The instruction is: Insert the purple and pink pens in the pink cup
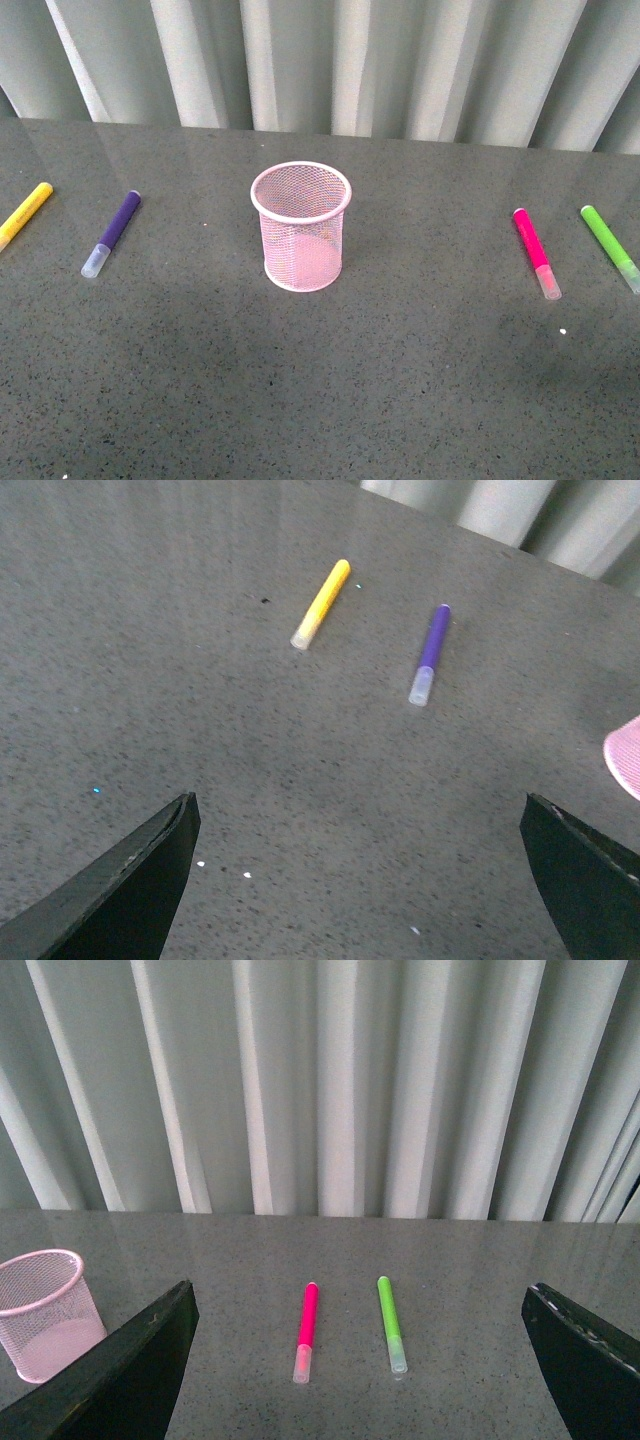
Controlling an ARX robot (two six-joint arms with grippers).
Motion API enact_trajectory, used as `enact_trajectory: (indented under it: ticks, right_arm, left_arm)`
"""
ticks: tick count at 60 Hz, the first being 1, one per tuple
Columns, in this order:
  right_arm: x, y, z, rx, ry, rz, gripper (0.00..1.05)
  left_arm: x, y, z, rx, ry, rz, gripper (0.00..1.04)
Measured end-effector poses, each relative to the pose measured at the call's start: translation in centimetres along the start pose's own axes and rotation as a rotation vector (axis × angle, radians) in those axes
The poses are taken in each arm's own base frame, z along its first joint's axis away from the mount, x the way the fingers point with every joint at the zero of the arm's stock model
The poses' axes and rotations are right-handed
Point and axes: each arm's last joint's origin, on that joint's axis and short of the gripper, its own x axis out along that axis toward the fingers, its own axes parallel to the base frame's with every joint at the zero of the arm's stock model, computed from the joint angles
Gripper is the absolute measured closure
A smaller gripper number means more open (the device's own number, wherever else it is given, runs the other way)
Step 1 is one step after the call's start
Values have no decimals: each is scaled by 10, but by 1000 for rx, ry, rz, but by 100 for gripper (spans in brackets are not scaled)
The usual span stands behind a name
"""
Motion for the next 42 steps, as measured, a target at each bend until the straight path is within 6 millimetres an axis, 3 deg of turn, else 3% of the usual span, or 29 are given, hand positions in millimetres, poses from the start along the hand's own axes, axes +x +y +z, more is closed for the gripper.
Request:
enact_trajectory:
  ticks: [11, 16, 24, 42]
  right_arm:
    - [0, 0, 0, 0, 0, 0, 7]
    - [0, 0, 0, 0, 0, 0, 7]
    - [0, 0, 0, 0, 0, -1, 7]
    - [0, 0, 0, 0, 0, -1, 7]
  left_arm:
    - [16, -18, 31, -6, 24, -105, 7]
    - [34, -32, 56, 17, 52, -168, 7]
    - [67, -50, 79, 51, 149, -207, 7]
    - [128, -82, 102, 116, 361, -204, 7]
